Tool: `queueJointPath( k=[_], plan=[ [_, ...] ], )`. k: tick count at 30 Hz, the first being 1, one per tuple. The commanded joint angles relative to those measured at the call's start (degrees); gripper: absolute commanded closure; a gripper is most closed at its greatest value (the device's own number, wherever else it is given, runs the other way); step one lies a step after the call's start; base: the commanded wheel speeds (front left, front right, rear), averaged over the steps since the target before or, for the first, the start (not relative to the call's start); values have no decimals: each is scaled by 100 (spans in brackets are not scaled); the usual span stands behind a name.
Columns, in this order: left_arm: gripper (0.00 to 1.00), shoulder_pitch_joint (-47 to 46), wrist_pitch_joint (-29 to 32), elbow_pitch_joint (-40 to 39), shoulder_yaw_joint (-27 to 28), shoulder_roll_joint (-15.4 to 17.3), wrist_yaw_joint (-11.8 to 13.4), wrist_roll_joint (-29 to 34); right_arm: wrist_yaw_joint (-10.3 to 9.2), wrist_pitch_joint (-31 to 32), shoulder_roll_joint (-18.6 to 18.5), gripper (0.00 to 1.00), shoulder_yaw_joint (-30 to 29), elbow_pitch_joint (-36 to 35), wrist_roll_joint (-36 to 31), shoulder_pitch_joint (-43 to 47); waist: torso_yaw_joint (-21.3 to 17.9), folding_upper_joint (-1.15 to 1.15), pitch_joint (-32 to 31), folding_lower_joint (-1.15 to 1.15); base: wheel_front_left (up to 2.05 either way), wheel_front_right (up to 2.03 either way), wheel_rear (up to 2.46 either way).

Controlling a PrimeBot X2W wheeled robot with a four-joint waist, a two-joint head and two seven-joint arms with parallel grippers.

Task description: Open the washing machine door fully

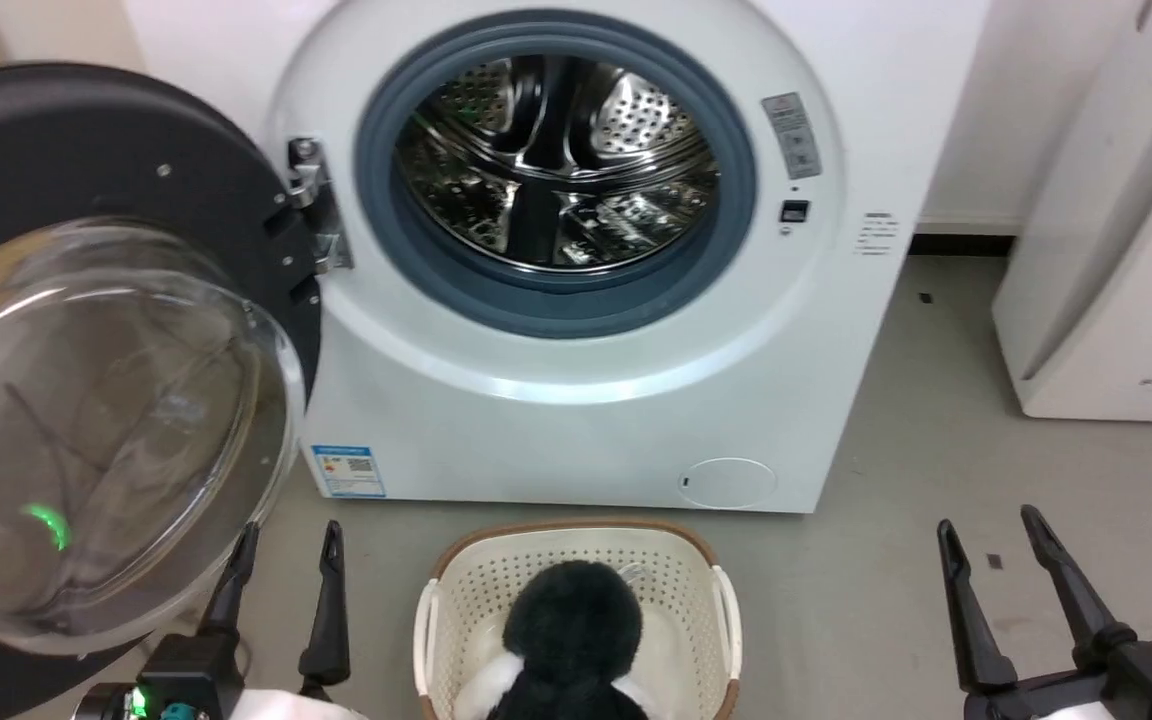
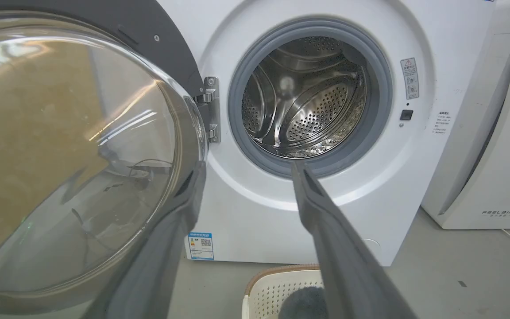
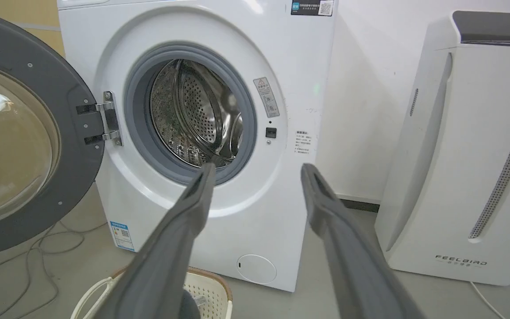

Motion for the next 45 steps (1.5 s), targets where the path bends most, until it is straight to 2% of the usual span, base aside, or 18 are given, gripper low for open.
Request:
queueJointPath(
  k=[1,4,5,45],
  plan=[
    [0,86,-25,-25,-6,9,-1,-26,5,-26,19,0,-16,-8,13,74,-73,0,-3,0,0,0,0],
    [0,113,-25,-11,-18,9,20,-41,5,-26,19,0,-5,-6,31,85,-136,0,8,0,0,0,0],
    [100,41,0,2,-19,0,7,-4,0,0,0,100,-7,0,8,14,-137,0,5,0,0,0,0],
    [100,-73,450,-117,-106,2,97,132,1,447,5,100,75,89,-42,-191,-187,0,84,0,0,0,0]
  ],
)
